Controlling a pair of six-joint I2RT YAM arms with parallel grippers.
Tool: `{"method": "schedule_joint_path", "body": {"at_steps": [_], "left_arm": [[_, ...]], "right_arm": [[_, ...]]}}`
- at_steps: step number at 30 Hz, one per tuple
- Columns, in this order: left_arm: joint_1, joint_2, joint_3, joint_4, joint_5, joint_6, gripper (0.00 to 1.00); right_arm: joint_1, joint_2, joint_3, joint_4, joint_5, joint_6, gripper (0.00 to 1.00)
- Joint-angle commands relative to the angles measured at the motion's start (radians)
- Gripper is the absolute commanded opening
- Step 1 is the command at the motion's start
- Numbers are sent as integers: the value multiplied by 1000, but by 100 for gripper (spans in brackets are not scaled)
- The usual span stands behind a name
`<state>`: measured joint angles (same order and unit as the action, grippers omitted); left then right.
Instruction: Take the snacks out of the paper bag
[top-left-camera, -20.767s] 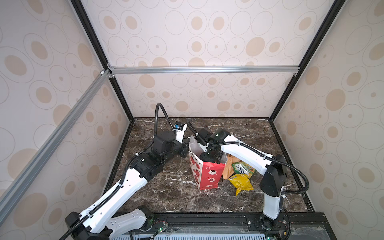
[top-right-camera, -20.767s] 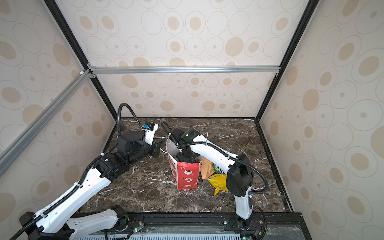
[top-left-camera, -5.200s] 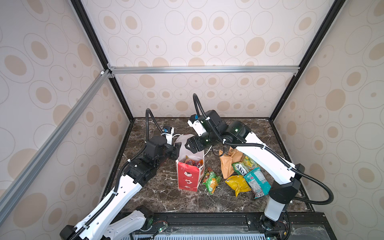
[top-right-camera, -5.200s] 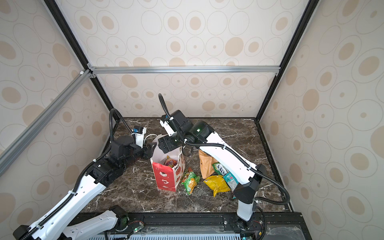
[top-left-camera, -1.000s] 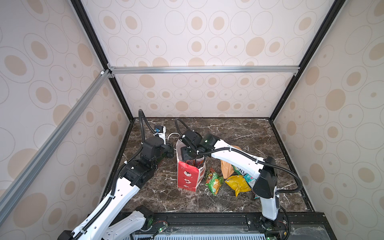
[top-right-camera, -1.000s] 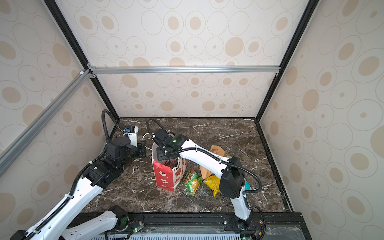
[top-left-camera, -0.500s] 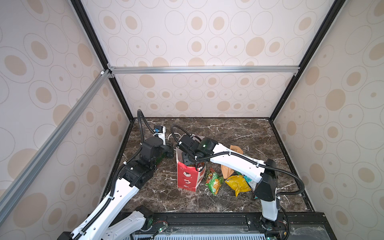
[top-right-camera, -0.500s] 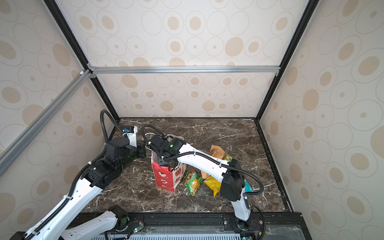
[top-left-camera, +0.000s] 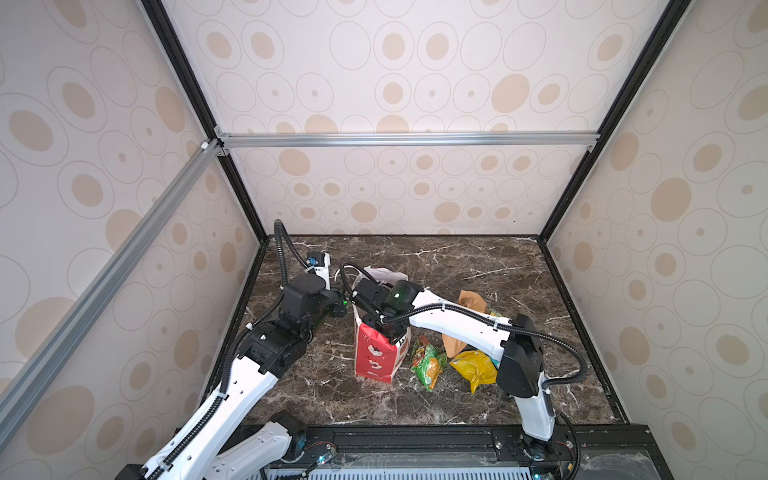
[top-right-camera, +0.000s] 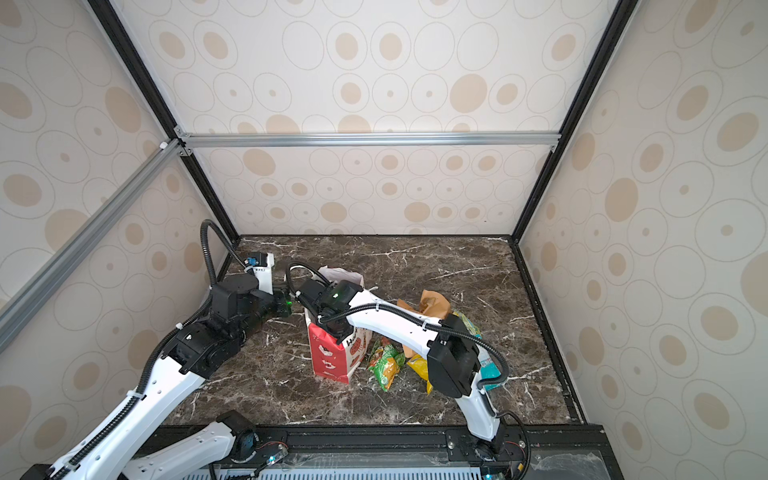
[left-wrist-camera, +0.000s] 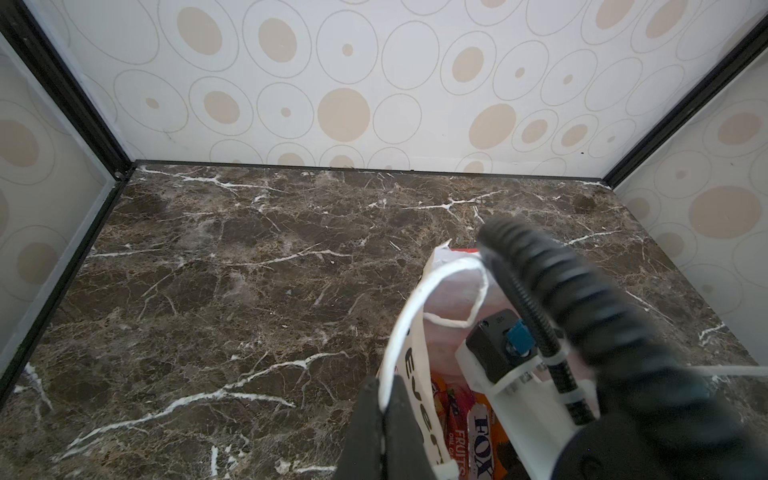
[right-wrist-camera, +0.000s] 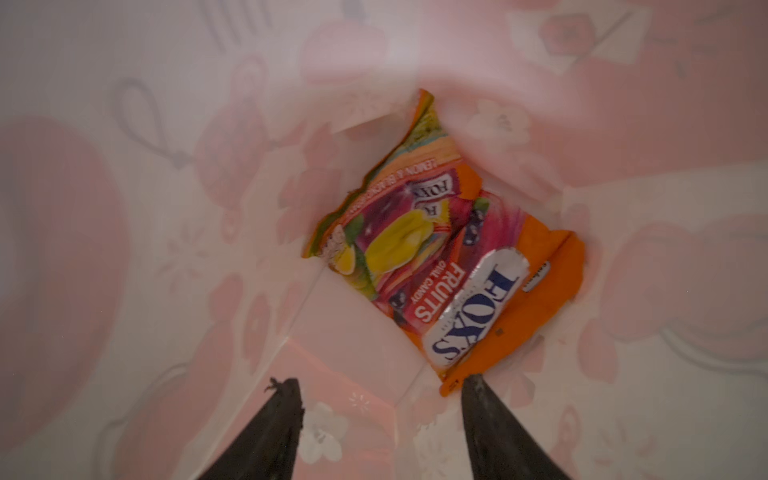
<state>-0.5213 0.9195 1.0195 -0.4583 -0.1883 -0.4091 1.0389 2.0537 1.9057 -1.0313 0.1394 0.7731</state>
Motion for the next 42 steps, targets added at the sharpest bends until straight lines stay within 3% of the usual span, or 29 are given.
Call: {"method": "schedule_joint_path", "body": {"at_steps": [1,10,18,23,33,42], "left_arm": [[6,-12,19,30,-7,-21,0],[7,-6,31,41,2,-16,0],[7,-8,17,67,21,-14,0],[7,-1,19,75,28,-14,0],[8,28,43,87,30,6,0],[11,39,44,100,41,3,0]], "right_arm": [[-19,1,-49,-21,7,38,66],[-45,71,-79,20,-161,11,72],[-95,123,39,-132,-361,-181,84],[-127,107,61,-202,-320,-245,86],[-97,196,-66,-193,-408,-279,86],[-55,287,-79,-180,-449,-302,82]]}}
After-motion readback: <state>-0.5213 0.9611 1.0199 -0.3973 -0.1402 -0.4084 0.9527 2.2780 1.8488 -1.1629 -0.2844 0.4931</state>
